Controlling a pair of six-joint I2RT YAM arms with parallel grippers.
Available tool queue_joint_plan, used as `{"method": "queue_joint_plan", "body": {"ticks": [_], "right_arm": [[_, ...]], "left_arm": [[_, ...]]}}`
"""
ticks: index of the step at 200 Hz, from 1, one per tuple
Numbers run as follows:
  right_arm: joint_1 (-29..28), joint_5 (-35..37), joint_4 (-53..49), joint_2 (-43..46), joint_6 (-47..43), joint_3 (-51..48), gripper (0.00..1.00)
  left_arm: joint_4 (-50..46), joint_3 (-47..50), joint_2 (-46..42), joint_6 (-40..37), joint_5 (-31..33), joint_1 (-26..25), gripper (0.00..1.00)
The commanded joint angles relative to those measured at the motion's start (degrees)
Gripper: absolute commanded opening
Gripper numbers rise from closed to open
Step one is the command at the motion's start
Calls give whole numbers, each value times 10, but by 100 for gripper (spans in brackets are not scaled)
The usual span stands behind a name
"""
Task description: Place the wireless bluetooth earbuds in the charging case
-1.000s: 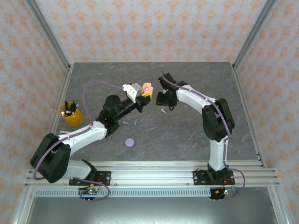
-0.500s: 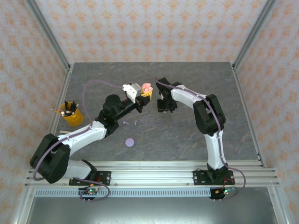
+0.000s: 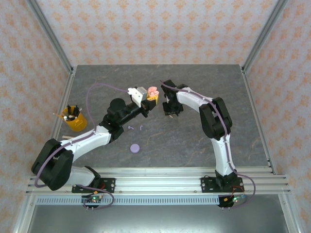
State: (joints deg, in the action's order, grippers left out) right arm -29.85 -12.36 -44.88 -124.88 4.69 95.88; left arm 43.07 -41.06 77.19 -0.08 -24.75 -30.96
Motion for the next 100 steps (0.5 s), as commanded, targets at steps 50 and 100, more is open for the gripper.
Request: {"method": "queue_joint_plan", "body": {"ticks": [50, 100], "right_arm": [[-3, 7, 8, 17, 4, -34, 32], [-2, 3, 24, 42, 12, -68, 32]], "left_arm": [[18, -6, 10, -8, 8, 6, 0], [20, -11, 14, -3, 6, 6, 0]]}}
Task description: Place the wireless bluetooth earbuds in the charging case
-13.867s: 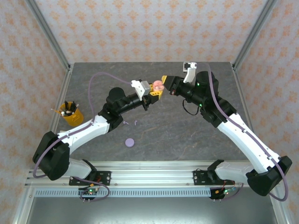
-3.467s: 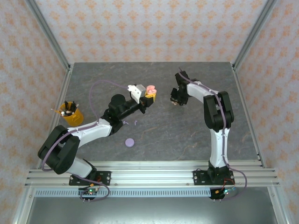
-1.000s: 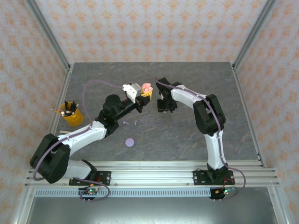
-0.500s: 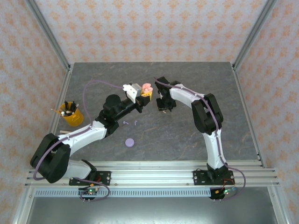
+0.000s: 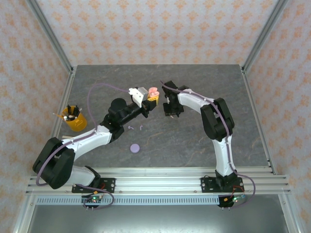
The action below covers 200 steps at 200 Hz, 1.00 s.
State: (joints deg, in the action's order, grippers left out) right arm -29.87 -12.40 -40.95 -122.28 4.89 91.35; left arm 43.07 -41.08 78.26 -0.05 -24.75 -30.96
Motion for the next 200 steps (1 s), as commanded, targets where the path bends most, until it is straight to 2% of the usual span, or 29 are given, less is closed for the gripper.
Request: {"method": "queue_joint_plan", "body": {"ticks": [1, 103, 200], "right_arm": [[-2, 4, -15, 16, 10, -24, 32], [-2, 8, -10, 4, 10, -22, 30], [-2, 4, 4, 24, 17, -32, 12]], "left_arm": [[20, -11, 3, -3, 7, 6, 0], [17, -12, 3, 0, 7, 6, 0], [13, -13, 2, -2, 5, 6, 0]]}}
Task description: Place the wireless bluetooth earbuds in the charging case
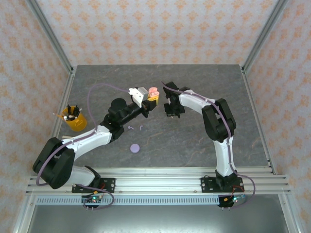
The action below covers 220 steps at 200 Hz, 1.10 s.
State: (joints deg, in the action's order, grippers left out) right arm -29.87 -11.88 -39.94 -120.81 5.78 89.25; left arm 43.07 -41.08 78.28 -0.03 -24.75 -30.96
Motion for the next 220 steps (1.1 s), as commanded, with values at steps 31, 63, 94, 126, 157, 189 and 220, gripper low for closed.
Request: {"method": "queue_joint_plan", "body": {"ticks": [31, 63, 94, 126, 157, 189, 220], "right_arm": [[-2, -4, 30, 55, 28, -48, 11], [-2, -2, 72, 116, 51, -95, 10], [-1, 0, 108, 187, 74, -135, 10], [0, 5, 146, 288, 94, -163, 10], [1, 1, 179, 396, 106, -167, 10], [1, -13, 223, 484, 117, -162, 10], [1, -53, 289, 535, 133, -169, 11]], "left_arm": [[5, -13, 0, -6, 5, 6, 0], [-3, -13, -1, -12, 2, 6, 0], [-7, -12, -1, -17, -5, 6, 0], [-10, -13, -2, -23, -21, 6, 0], [-24, -23, -13, -30, -56, 6, 0], [-37, -38, -16, -29, -97, 4, 0], [-37, -59, -9, -26, -115, -4, 0]]}}
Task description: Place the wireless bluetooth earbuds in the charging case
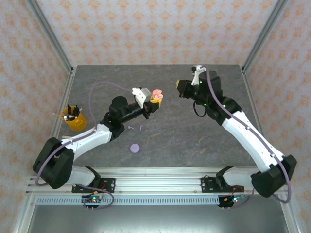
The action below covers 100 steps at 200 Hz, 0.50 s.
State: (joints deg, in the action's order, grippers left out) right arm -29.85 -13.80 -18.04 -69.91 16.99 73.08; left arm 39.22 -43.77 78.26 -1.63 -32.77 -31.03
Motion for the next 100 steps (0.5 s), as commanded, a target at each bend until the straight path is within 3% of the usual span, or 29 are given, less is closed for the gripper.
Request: {"method": "queue_joint_plan", "body": {"ticks": [1, 58, 100], "right_arm": [[1, -36, 71, 30, 21, -8, 11], [0, -118, 224, 91, 61, -73, 10], [-3, -133, 290, 100, 93, -112, 11]], "left_arm": [[2, -33, -8, -10, -35, -5, 0], [23, -90, 17, 2, -47, -31, 0], [37, -123, 36, 12, -51, -37, 0]]}}
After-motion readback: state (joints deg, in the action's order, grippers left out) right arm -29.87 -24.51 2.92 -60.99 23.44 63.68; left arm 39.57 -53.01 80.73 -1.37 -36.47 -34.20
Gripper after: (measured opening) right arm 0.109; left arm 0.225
